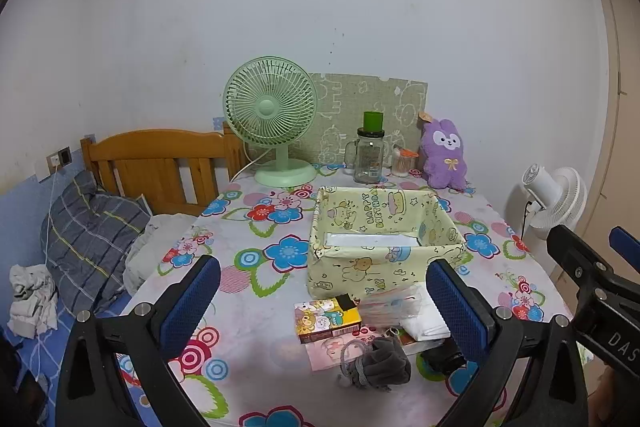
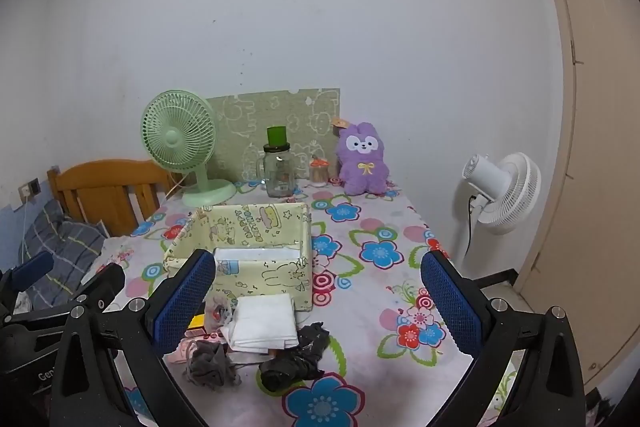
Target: Organize soft objects
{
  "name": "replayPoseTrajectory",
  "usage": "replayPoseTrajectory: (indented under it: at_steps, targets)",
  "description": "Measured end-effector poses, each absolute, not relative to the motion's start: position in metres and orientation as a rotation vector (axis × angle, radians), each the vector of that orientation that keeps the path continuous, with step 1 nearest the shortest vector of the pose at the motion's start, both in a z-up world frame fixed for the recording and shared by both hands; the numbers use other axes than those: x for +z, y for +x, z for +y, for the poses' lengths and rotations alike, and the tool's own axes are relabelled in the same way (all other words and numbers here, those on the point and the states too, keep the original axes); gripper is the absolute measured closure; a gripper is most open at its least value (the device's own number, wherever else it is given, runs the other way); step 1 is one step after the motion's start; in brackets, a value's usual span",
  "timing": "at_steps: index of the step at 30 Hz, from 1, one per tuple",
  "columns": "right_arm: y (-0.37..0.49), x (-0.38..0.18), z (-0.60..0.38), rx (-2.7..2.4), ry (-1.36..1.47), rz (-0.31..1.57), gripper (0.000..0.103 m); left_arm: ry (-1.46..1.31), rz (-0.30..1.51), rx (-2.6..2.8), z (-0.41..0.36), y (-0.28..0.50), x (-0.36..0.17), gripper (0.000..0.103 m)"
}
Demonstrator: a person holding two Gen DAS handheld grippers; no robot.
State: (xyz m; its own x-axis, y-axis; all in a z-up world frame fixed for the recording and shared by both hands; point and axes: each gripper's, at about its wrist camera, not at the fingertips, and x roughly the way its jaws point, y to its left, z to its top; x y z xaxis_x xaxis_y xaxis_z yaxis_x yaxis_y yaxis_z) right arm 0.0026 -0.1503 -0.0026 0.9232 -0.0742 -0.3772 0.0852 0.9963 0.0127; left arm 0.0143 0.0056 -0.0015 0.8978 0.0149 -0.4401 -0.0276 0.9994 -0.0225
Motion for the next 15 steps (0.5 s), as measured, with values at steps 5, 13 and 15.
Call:
replayPoseTrajectory:
  at_steps: [5, 13, 15]
  targets:
    - [0.0038, -0.0027, -0.1498, -0.078, 0.035, 0.391, 0.000, -0.016, 0.450, 0.027, 0.0052, 0.0136, -0.0036, 0.000]
    - [0.0042, -0.0023, -0.1491, -0.078, 0.032, 0.398, 0.000, -0.010, 0.446, 0.026, 0.0059, 0.0130, -0.0027, 0.000]
    - [0.0048, -0.0020, -0.1494, -0.078, 0.031, 0.399, 0.000, -0.010, 0.446, 0.022, 0.0050, 0.0128, -0.0023, 0.000]
